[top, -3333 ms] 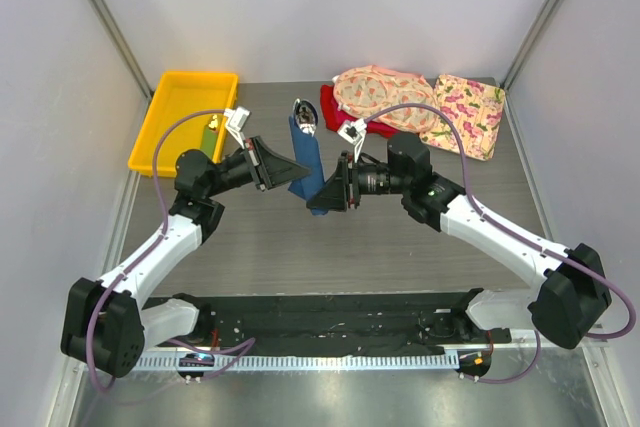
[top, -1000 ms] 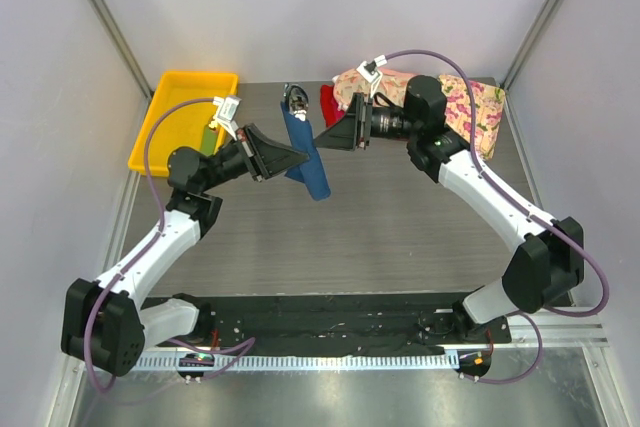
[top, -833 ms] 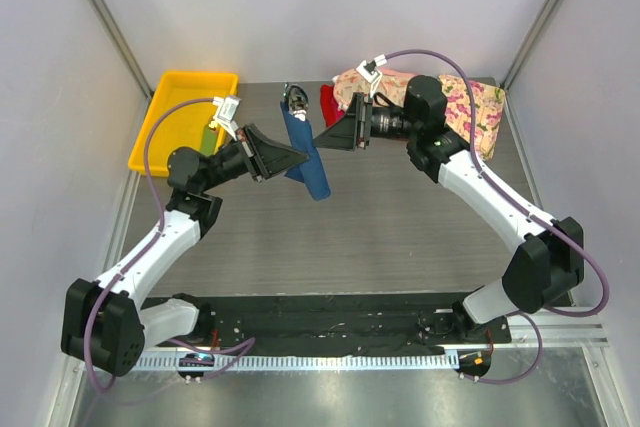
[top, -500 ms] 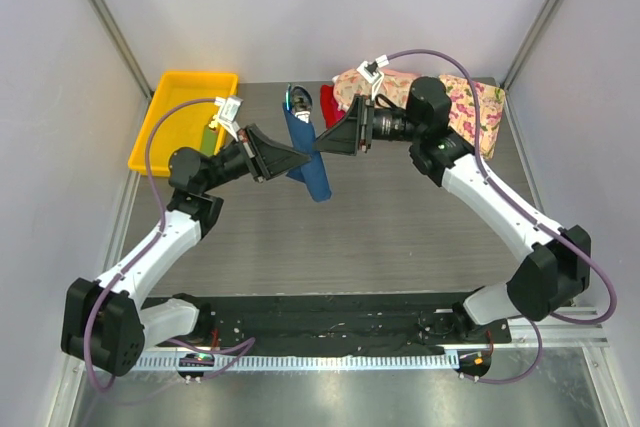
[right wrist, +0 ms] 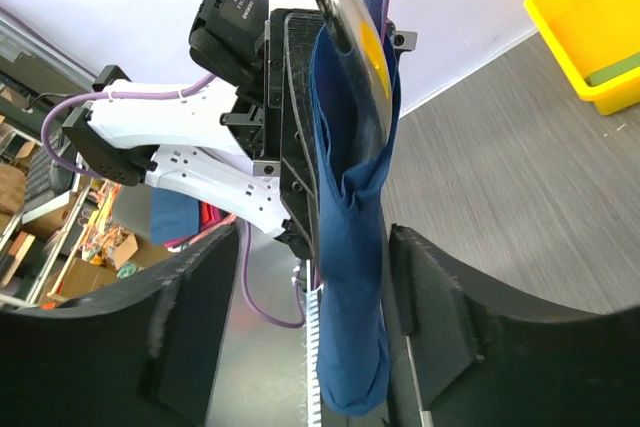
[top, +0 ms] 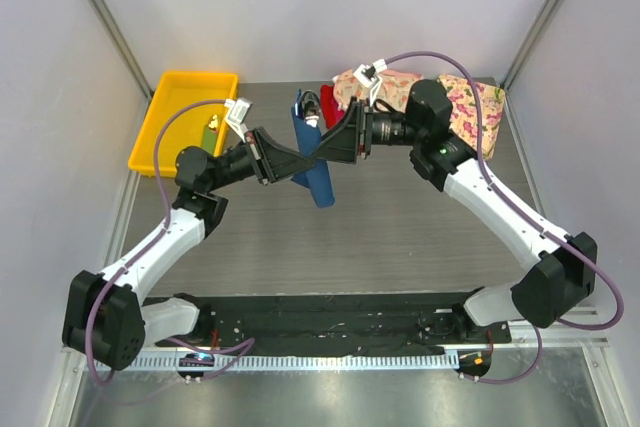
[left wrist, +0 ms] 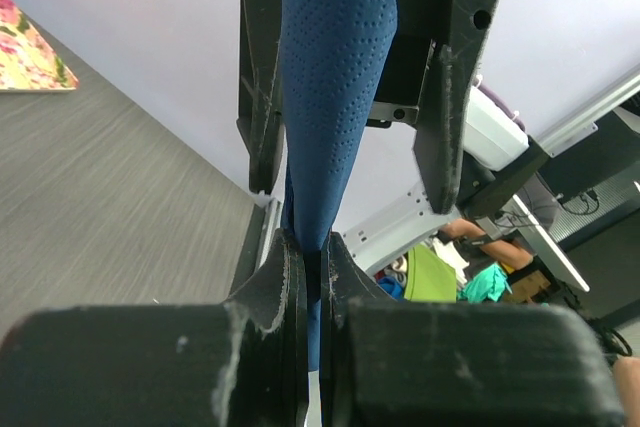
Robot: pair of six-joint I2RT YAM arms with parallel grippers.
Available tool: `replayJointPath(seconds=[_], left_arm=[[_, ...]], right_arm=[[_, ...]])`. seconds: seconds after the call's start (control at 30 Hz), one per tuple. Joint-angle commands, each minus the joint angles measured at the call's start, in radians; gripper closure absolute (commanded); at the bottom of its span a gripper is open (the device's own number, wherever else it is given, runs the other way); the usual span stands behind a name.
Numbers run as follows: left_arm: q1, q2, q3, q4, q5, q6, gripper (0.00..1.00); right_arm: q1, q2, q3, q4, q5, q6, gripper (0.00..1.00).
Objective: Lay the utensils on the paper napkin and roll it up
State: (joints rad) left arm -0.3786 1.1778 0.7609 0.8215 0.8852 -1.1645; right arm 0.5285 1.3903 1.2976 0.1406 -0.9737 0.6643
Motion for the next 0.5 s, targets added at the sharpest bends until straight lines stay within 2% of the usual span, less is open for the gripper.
replayJointPath(seconds=[0.0, 0.23, 0.27, 0.3, 0.43, 0.47], left_arm=[[-0.025, -0.004, 0.028, 0.114, 0.020, -0.018, 1.00], [-0.025, -0.001, 0.023, 0.119, 0.018, -0.020, 1.00], [-0.025, -0.003, 0.023, 0.114, 0.017, -0.014, 1.00], [-0.026, -0.003, 0.020, 0.102, 0.006, -0.012, 1.00], [-0.026, -0.010, 0.012, 0.056, -0.008, 0.020, 1.00], [-0.026, -0.015, 0.012, 0.050, -0.006, 0.022, 0.95]], right_arm=[[0.033, 0.012, 0.022, 0.022, 0.001, -0.034, 0.36], [0.047, 0.009, 0.002, -0.007, 0.024, -0.051, 0.80], [0.048, 0.004, 0.002, -0.009, 0.036, -0.052, 0.92], [0.048, 0.001, 0.000, -0.019, 0.046, -0.057, 0.98], [0.047, -0.013, 0.006, -0.065, 0.110, -0.097, 0.99], [0.048, -0.023, 0.008, -0.082, 0.150, -0.115, 0.99]])
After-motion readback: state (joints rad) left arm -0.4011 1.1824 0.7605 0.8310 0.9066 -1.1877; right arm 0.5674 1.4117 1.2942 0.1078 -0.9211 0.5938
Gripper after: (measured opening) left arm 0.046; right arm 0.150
